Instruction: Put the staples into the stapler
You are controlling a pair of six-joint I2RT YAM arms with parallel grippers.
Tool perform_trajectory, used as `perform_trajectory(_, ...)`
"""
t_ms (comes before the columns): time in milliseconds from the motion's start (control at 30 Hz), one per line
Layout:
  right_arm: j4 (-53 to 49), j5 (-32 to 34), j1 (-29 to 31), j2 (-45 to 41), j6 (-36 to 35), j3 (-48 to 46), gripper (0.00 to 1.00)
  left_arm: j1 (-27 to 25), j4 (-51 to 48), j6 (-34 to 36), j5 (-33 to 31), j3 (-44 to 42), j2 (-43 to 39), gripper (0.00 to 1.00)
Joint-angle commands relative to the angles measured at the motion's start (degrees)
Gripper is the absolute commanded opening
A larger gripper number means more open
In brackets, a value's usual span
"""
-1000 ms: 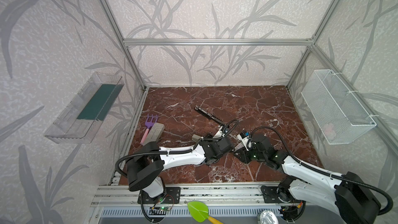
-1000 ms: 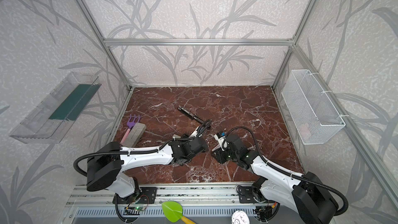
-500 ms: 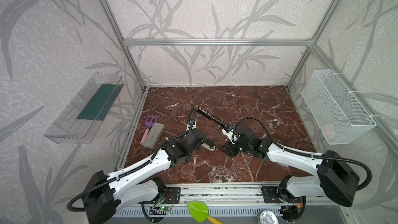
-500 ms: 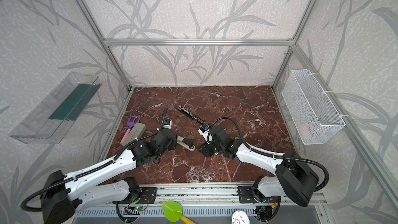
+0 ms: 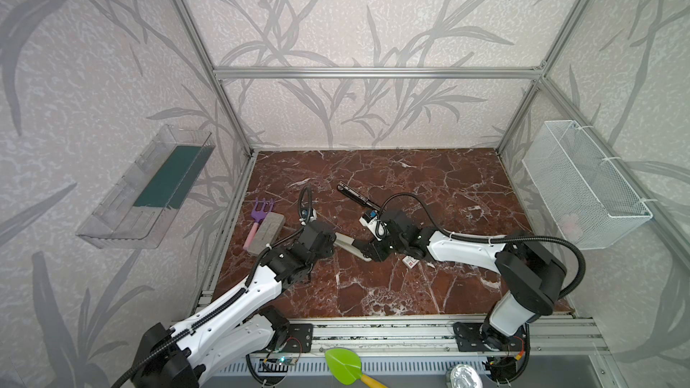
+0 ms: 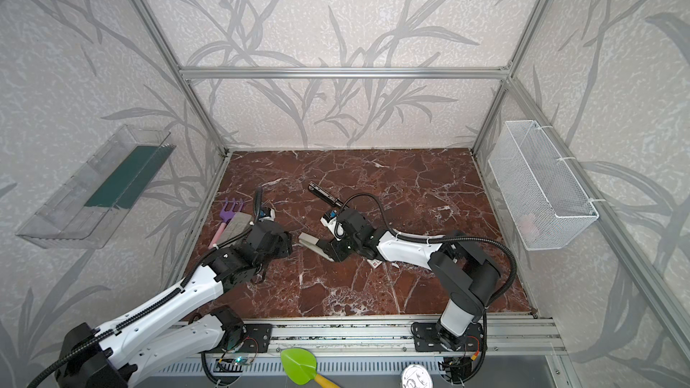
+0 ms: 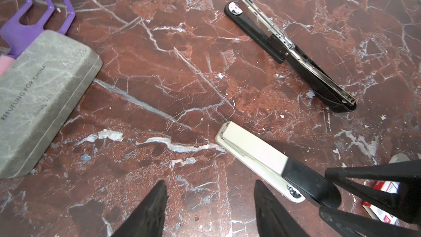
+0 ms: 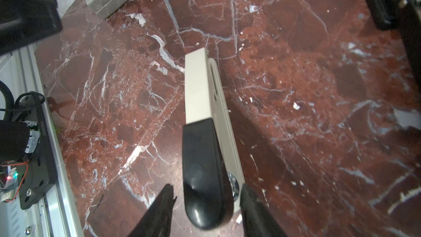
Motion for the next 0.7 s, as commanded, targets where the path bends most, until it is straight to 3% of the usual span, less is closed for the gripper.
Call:
perform_trajectory(0,-0.3,-1.3,0.3,3.7,-1.6,2.7,0.43,1.4,-0.2,-1.6,0.7,-0.4,-0.8,0.62)
perform_trajectory(133,-0.6,-2.8,0.7,8.0,-2.2,7.4,0.33,3.4,-0.1,-1.5,1.8,-0.6,-1.8,0.61)
perform_trajectory(433,-5.7,0.9,1.6,22.2,-1.2,27.7,0.30,6.5,-1.9,-2.2,2.2,-0.5,-4.4,0.61)
perform_trajectory(667,-10.6,-0.8,1.9,30.4,-1.2,42.9,0.46,8.7,-3.5,-2.2,2.8,0.2,-4.7,0.61)
